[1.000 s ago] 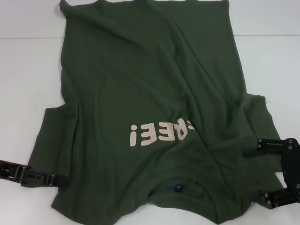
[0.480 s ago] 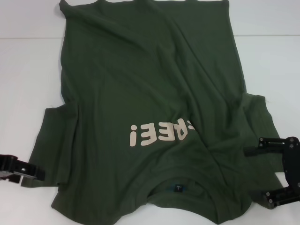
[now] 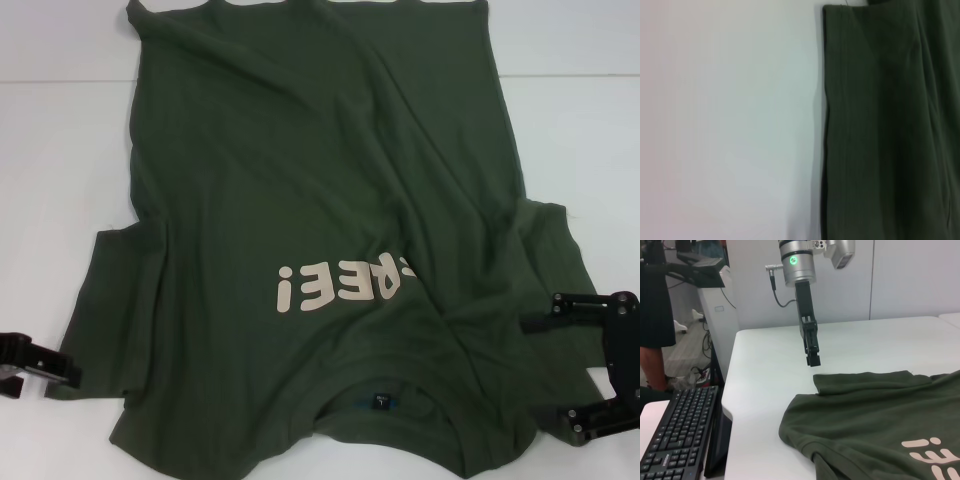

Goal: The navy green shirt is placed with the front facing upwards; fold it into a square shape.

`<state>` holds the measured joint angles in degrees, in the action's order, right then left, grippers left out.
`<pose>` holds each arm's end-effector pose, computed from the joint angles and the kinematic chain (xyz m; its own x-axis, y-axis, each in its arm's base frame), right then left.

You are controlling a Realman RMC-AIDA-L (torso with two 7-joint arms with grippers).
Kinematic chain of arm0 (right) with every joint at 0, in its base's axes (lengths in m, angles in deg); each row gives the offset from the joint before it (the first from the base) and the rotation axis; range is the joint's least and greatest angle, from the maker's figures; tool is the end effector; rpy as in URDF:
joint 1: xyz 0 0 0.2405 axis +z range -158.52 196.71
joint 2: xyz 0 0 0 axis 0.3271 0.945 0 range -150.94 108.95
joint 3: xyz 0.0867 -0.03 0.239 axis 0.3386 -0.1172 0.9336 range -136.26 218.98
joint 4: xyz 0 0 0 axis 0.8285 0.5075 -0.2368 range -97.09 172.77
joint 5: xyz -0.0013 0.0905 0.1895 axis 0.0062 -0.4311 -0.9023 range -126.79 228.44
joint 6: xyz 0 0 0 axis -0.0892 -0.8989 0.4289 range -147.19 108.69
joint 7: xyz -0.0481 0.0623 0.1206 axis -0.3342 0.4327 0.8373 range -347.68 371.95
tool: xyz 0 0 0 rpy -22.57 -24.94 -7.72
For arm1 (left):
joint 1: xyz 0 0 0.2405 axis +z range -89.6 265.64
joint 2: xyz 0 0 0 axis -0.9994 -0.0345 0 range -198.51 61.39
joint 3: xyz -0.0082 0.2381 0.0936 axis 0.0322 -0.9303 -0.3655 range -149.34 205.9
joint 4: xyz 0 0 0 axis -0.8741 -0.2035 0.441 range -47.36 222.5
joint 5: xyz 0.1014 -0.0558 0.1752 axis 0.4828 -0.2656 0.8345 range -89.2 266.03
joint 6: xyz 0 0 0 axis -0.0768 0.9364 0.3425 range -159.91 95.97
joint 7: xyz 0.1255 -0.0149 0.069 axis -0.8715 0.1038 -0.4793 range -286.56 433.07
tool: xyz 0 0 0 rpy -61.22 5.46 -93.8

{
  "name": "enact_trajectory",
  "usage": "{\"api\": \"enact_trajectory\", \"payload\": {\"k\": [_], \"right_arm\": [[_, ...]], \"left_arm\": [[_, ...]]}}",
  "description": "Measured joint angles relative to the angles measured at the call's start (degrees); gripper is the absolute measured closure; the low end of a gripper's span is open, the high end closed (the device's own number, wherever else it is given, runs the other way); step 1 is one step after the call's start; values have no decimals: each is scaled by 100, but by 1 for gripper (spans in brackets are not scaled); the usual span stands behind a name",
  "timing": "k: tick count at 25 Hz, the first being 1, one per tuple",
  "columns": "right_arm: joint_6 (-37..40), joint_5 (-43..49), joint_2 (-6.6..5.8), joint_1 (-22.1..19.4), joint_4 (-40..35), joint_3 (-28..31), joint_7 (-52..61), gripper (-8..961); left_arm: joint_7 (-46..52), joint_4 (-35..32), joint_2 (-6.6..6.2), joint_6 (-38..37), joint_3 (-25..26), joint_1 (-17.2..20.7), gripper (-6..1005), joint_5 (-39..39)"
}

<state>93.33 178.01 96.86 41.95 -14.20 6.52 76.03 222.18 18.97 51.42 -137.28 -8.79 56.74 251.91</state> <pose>0.2874 0.2605 0.0459 0.9352 -0.0825 -0.3444 -0.1164 -0.9901 -0.0789 -0.3042 0.3005 0.0758 0.0834 0.9958 0.0387 0.9270 -0.0633 -0.3698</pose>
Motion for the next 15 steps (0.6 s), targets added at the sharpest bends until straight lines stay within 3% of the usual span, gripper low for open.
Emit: {"api": "enact_trajectory", "payload": {"k": [7,15], "right_arm": [[4,61,0,40,0,-6,9,61],[14,69,0,44,0,-6,6,64]], "left_arm": [[88,43,106,163,-187,-19,170,9],[213,44,117,305,-325,-2,171,14]]}}
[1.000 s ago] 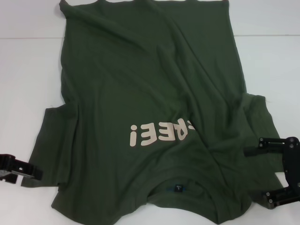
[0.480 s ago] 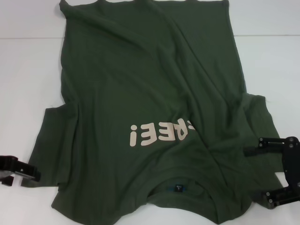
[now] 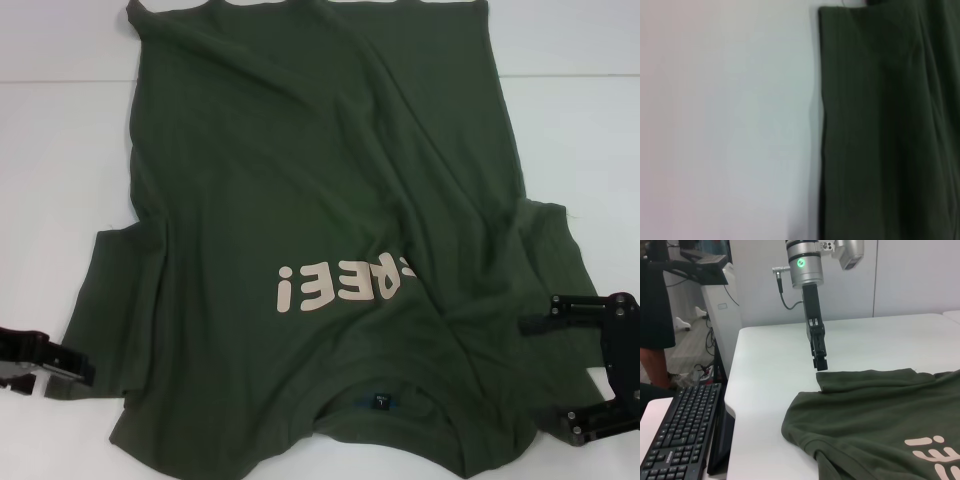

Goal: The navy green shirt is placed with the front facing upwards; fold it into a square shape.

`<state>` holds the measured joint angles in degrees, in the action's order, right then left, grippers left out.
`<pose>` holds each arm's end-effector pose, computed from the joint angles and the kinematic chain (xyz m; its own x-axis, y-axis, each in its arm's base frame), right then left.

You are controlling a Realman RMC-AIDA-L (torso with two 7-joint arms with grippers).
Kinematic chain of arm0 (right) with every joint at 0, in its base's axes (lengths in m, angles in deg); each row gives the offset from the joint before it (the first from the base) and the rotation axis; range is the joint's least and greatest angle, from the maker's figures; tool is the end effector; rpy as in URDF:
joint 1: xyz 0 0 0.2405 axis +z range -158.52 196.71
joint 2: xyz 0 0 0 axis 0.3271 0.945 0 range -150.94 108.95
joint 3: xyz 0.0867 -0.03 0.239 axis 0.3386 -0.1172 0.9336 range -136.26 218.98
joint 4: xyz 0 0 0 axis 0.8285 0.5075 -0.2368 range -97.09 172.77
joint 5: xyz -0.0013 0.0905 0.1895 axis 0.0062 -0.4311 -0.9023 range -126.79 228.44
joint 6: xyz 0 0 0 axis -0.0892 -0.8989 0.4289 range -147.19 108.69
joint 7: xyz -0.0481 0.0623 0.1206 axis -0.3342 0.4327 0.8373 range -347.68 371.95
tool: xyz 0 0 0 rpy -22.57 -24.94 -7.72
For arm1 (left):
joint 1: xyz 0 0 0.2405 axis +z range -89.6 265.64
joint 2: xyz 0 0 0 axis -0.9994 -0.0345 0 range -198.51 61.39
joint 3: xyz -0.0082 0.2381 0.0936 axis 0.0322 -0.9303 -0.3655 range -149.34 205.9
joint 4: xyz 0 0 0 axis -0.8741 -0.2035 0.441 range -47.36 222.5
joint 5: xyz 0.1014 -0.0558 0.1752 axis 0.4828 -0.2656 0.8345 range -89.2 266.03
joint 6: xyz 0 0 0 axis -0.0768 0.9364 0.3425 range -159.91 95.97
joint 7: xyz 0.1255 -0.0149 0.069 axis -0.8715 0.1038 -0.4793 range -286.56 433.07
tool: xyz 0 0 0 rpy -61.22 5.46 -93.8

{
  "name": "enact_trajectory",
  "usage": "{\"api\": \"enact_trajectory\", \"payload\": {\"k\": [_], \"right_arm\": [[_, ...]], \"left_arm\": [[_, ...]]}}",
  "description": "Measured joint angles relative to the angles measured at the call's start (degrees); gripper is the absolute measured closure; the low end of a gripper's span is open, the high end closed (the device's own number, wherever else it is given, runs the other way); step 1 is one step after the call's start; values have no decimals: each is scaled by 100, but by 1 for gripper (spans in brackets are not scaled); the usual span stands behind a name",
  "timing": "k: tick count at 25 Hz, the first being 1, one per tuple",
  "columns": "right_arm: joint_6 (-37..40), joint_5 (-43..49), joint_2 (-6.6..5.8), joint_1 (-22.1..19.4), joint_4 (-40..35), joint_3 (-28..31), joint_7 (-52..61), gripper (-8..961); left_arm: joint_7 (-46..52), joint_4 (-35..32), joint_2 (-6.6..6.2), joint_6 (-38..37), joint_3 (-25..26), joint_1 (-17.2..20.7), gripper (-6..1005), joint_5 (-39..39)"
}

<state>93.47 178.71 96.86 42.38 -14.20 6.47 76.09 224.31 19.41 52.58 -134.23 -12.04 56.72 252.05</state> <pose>0.2865 0.2615 0.0453 0.9383 -0.0820 -0.3360 -0.1115 -0.9913 -0.0696 -0.3006 0.3064 0.0628 0.0907 0.9952 0.0371 0.9161 -0.0688 -0.3949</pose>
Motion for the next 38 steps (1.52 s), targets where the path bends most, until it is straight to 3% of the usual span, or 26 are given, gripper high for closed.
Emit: {"api": "enact_trajectory", "payload": {"k": [16,38], "right_arm": [[0,0,0,23,0,0,-7,68],[-28,0,0,20,1,0,-6,75]], "left_arm": [[29,156,6,226,-321,21,171,2],[47,256,62,386,-287,-31,175,-8]]}}
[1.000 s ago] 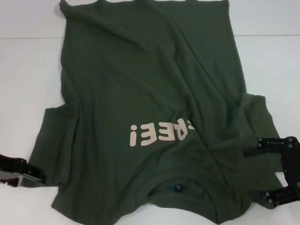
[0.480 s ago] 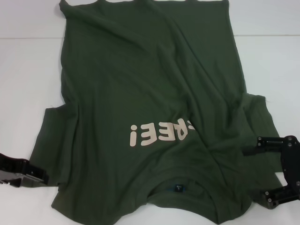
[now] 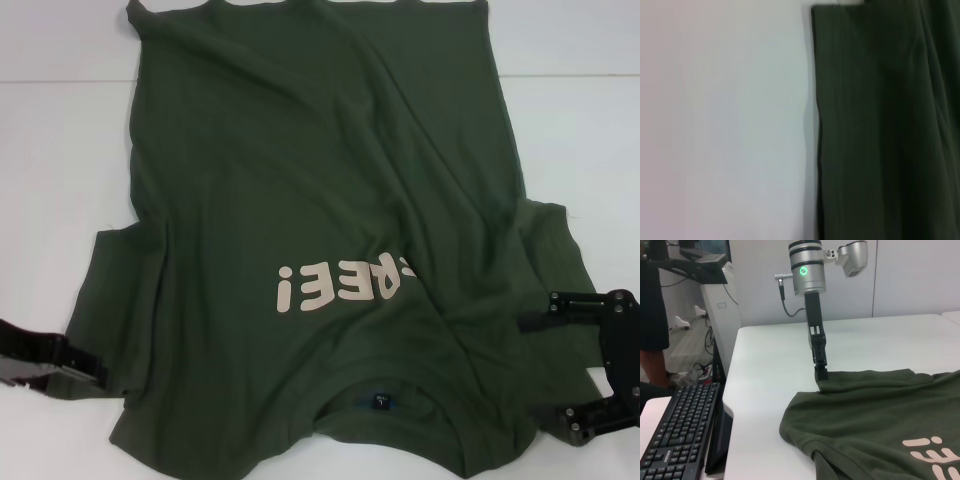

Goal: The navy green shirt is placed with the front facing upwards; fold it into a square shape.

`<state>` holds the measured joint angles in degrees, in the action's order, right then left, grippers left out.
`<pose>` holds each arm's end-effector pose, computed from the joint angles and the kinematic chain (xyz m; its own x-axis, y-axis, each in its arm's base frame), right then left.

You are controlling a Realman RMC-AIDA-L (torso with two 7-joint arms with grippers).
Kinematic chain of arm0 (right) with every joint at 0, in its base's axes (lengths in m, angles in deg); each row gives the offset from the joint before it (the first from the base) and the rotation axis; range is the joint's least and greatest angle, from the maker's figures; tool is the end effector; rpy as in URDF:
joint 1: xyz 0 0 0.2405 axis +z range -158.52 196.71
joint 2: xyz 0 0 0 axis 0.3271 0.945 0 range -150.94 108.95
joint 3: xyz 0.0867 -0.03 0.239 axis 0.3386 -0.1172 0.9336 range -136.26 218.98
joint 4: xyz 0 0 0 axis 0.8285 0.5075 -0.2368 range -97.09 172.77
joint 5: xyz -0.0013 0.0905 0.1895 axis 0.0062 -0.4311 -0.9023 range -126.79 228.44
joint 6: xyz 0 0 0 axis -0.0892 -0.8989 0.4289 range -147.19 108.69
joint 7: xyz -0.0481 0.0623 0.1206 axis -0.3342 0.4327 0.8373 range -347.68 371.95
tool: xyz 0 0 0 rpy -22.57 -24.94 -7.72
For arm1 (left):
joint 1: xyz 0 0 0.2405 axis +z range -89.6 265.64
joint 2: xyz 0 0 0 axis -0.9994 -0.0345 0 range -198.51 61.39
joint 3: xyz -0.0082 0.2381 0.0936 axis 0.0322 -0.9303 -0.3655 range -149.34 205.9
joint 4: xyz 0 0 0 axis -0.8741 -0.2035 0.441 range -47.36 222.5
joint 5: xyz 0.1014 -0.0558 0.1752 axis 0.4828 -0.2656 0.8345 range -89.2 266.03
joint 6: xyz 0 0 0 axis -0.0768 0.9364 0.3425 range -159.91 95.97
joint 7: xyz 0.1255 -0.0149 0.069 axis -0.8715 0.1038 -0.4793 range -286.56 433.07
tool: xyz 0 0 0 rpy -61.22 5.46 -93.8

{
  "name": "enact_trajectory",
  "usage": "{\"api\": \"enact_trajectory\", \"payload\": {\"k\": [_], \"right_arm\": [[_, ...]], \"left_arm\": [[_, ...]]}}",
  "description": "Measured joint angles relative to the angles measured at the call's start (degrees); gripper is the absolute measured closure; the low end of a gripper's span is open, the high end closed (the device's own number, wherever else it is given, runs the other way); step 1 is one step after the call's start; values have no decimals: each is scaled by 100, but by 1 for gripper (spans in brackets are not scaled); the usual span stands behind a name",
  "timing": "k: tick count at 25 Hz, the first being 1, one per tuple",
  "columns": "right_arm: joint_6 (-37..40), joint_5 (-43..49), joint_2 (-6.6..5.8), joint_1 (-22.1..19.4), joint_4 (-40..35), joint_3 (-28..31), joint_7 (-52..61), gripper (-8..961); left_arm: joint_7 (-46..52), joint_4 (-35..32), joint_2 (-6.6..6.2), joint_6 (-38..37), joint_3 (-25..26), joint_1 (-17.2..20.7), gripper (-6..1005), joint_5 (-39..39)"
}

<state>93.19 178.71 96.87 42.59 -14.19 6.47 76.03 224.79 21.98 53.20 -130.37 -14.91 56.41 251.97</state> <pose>0.2859 0.2631 0.0451 0.9393 -0.0779 -0.3341 -0.1085 -0.9914 -0.0738 -0.3004 0.3125 0.0474 0.1129 0.9933 0.0233 0.9070 -0.0935 -0.4106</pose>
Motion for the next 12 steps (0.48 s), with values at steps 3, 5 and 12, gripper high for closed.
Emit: {"api": "enact_trajectory", "payload": {"k": [3,5,12], "right_arm": [[-3,0,0,-22,0,8,0,76],[-4,0,0,-26,0,30,0,76],[-3,0,0,9,0,42,0,78]], "left_arm": [[49,-12,18,55,-25,-2,227,3],[90,12,32,54,-52,-26,278,3],[279,-12,23,1,-427,-75,585,7]]}}
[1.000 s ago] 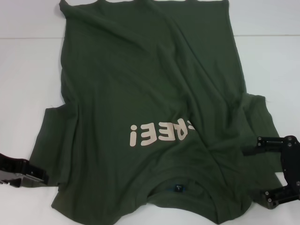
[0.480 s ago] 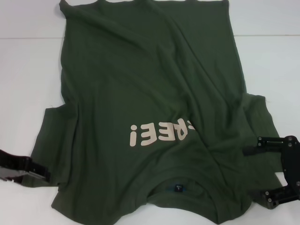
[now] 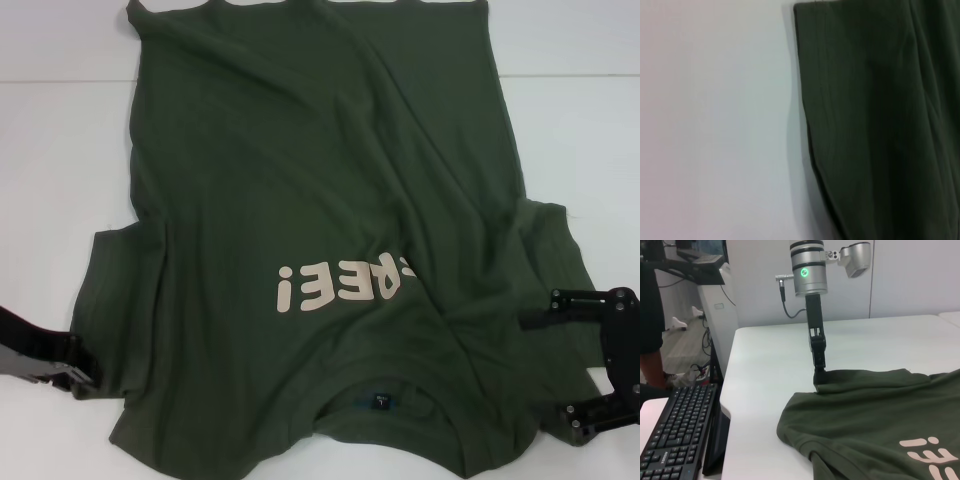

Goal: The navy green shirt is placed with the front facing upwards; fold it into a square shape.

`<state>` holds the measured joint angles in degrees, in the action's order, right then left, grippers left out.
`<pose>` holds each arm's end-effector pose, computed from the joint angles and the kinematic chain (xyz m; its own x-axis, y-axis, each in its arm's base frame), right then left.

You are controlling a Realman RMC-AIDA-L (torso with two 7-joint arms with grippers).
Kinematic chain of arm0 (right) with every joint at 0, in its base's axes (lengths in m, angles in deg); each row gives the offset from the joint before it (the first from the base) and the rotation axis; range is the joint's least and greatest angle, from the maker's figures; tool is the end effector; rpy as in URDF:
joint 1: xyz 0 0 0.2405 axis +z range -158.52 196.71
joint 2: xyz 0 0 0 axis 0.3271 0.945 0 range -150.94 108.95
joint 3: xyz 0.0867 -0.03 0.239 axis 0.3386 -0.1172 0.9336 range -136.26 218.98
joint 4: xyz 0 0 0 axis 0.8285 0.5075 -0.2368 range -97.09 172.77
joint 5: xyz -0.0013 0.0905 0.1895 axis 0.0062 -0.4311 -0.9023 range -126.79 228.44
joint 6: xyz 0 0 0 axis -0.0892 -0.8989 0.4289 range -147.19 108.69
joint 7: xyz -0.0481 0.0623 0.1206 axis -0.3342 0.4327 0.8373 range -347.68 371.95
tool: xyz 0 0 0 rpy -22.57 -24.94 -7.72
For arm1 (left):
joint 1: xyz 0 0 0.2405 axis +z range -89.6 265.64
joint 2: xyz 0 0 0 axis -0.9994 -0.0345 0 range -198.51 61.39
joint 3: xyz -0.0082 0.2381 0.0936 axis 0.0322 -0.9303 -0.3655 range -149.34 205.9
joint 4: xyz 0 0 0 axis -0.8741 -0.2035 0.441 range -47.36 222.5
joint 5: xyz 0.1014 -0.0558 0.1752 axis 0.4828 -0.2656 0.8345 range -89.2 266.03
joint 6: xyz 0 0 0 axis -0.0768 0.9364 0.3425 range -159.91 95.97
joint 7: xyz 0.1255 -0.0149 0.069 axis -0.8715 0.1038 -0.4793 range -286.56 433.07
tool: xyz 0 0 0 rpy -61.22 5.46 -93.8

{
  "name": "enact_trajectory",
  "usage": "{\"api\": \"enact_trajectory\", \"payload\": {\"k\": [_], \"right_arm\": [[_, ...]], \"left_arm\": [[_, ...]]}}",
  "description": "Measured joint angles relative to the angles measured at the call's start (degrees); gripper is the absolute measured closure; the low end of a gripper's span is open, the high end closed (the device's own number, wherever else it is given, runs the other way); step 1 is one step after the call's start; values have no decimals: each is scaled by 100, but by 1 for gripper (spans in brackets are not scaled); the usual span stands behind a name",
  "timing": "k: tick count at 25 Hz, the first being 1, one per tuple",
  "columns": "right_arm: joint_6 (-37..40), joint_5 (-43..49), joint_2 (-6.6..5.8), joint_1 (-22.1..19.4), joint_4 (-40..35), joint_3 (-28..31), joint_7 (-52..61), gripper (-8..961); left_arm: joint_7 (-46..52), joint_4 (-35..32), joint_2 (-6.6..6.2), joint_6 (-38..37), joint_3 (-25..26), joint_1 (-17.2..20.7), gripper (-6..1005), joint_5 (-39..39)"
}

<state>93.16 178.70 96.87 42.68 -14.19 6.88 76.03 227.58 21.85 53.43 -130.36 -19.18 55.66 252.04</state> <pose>0.2859 0.2638 0.0459 0.9384 -0.0775 -0.3369 -0.1105 -0.9907 -0.0798 -0.2898 0.3171 0.0392 0.1223 0.9924 -0.0139 0.8936 -0.1162 -0.4336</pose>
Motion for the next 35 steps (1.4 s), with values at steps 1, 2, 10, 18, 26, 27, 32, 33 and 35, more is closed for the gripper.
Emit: {"api": "enact_trajectory", "payload": {"k": [1,2,10,18,26,27,32,33,35], "right_arm": [[0,0,-1,2,0,-1,0,79],[0,0,0,4,0,-1,0,79],[4,0,0,-3,0,7,0,81],[4,0,0,-16,0,12,0,84],[42,-6,-1,-39,0,12,-1,86],[43,-7,-3,-47,0,12,-2,86],[48,-9,-9,-89,0,12,-10,88],[50,-9,-9,-98,0,12,-13,88],[57,-11,-9,-123,0,12,-32,89]], "left_arm": [[20,-14,-4,-27,-21,-13,636,1],[25,-23,-4,-39,-22,-18,687,2],[53,-51,18,-62,-206,-52,898,3],[145,-109,26,-53,-301,-65,993,3],[248,-565,13,-577,-204,-284,999,-38],[271,-625,5,-677,-186,-334,999,-41],[287,-982,29,-1110,-92,-637,998,-55],[289,-1058,41,-1217,-75,-712,998,-92],[291,-1127,61,-1324,-68,-806,998,-168]]}}
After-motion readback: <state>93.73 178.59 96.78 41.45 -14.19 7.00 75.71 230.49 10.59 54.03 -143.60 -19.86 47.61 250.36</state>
